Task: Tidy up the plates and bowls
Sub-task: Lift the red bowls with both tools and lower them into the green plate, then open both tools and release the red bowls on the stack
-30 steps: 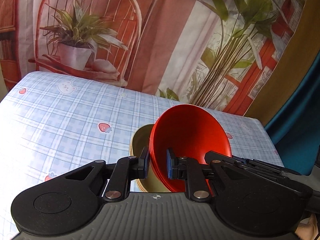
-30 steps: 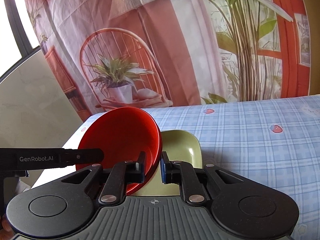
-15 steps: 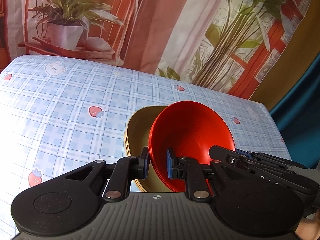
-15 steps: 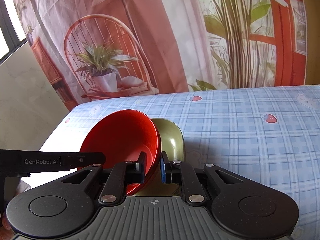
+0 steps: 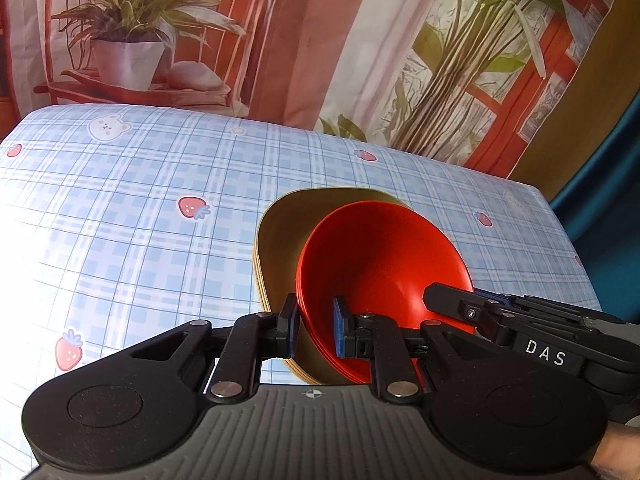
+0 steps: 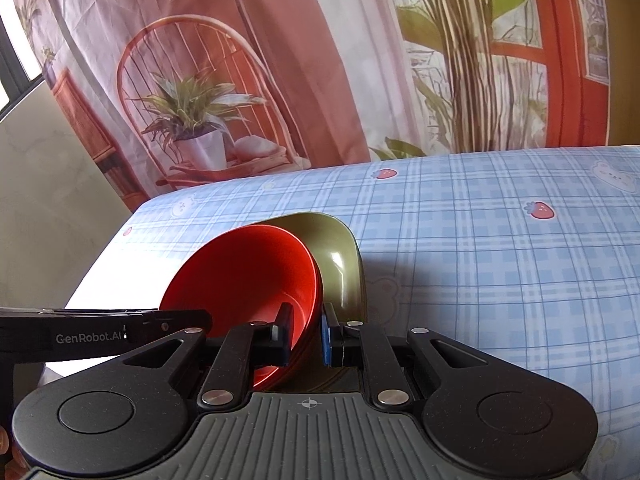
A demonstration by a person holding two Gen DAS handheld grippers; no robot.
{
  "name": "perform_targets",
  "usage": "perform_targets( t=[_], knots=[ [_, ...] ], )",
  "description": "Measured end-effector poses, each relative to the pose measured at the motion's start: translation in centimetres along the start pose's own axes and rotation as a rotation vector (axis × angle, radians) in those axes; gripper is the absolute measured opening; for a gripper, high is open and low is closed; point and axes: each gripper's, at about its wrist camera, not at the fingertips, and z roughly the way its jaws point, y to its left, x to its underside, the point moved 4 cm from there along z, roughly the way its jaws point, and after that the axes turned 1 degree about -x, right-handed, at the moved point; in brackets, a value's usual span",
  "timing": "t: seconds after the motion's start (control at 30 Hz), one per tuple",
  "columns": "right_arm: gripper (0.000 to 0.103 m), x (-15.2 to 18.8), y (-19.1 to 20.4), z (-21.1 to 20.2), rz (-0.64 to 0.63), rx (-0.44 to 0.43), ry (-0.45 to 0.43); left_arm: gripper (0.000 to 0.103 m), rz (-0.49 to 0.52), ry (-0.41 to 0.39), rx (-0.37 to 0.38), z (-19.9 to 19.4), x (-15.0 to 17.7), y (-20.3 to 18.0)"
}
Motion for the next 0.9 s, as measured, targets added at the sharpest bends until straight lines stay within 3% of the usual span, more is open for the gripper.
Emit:
perform_targets(
  t=[0.63,0.77,0.87,0.9],
  knots=[
    [0.014,0.0,0.7,-0.3,-0.038,0.024,-0.023,0.019,0.035,-0.017,-0.026,0.2,0.3,-0.3],
    [0.024,-0.2,1.2,-0.9,-0.054,0.042,-0.041,0.020,0.025,-0.032,-0.019,-0.5,0.1,-0.2],
    [0.025,-0.5,1.4,-1.4,-0.062,0.049,-0.055,0.025,0.030,-0.046,-0.031,-1.0,-0.1,-0.2],
    [0.025,-0.6,1.4,-1.7,-0.063,0.049,-0.063,0.032,0.033,-0.052,-0.035,-1.3,-0.2,-0.2]
  ],
)
